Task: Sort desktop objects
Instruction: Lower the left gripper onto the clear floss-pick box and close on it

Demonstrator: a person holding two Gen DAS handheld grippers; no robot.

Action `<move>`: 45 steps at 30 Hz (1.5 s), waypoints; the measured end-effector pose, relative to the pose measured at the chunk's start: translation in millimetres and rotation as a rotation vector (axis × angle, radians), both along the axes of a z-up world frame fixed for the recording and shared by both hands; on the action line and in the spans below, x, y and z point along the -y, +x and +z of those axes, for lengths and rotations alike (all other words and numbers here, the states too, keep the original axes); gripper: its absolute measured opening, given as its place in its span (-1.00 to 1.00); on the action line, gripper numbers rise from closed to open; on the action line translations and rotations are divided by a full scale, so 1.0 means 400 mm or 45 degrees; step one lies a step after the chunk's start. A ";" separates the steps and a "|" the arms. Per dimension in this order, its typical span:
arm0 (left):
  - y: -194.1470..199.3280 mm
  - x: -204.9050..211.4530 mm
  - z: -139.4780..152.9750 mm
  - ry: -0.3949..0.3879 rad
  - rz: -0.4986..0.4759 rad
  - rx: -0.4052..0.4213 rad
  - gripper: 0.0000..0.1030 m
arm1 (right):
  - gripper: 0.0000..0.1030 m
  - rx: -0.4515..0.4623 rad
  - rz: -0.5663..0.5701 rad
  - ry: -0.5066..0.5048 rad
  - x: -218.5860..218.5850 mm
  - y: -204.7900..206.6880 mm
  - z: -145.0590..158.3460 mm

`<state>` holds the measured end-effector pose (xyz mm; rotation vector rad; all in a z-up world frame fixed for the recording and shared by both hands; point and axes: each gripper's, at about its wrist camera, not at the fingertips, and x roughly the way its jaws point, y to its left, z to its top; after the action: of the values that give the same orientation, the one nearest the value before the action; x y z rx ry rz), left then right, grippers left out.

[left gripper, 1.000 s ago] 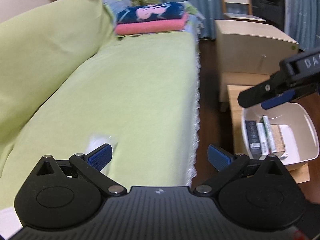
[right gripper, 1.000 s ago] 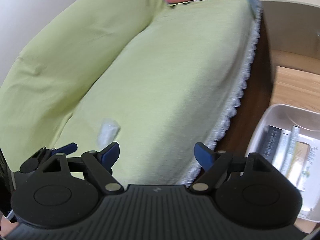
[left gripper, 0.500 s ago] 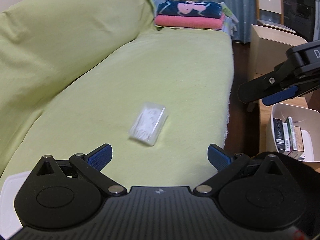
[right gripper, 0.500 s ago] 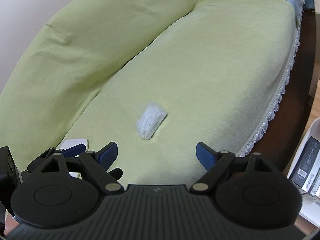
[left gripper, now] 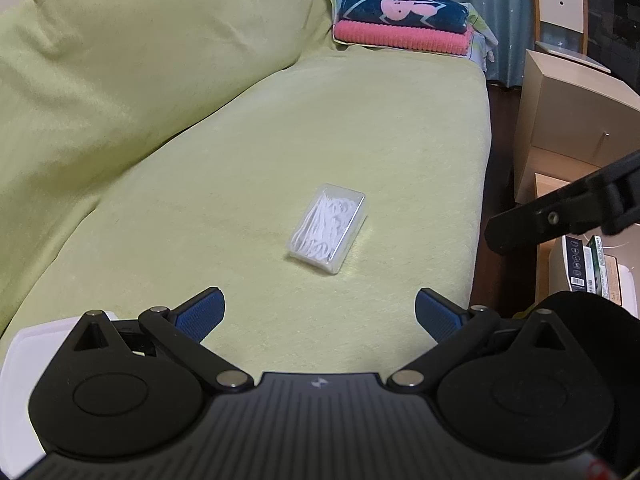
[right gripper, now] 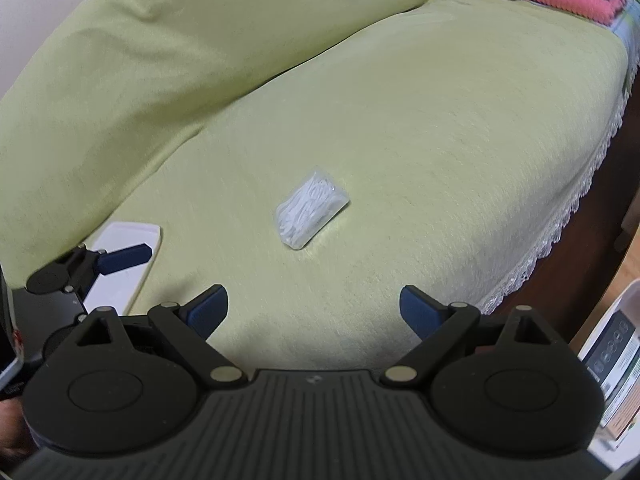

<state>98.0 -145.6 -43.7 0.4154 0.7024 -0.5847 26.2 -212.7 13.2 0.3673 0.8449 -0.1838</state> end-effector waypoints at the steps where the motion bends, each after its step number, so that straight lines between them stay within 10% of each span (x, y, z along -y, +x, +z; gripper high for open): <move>1: 0.002 0.001 -0.002 0.000 0.003 -0.003 0.98 | 0.78 -0.005 0.001 -0.012 -0.002 0.002 -0.003; 24: 0.074 0.003 -0.060 0.049 -0.016 0.003 0.96 | 0.81 -0.001 -0.060 -0.014 0.046 0.054 -0.040; 45: 0.269 0.129 -0.166 0.107 -0.318 -0.097 0.27 | 0.78 -0.024 -0.134 0.139 0.156 0.196 -0.144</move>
<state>205.7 -197.0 -110.0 0.5662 0.7550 -0.8119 104.6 -275.2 -44.2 0.5133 0.8570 -0.2398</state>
